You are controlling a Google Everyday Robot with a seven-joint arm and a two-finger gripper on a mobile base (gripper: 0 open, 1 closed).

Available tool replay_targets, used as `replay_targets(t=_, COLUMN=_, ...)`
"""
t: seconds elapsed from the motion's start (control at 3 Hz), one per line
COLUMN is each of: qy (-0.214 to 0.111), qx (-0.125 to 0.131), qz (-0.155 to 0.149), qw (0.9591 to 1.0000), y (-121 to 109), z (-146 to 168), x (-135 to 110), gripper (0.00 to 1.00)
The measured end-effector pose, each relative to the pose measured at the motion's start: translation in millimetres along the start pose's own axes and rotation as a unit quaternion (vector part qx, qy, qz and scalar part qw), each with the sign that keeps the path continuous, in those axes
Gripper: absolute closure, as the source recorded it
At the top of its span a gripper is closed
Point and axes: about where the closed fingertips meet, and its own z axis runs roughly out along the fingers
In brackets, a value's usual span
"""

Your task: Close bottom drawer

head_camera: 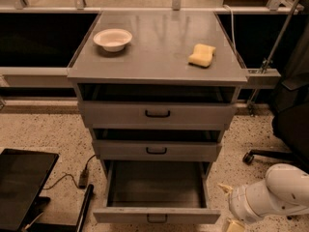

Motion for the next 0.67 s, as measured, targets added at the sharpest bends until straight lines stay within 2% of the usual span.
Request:
replay_targets(t=0.33, qy=0.0, qx=0.0, qz=0.0, qw=1.0, y=0.0, z=0.1, x=0.0, gripper=0.0)
replay_targets(t=0.67, qy=-0.018, qx=-0.012, qz=-0.008, qw=0.9997, y=-4.0, z=26.6, x=-3.4, gripper=0.0)
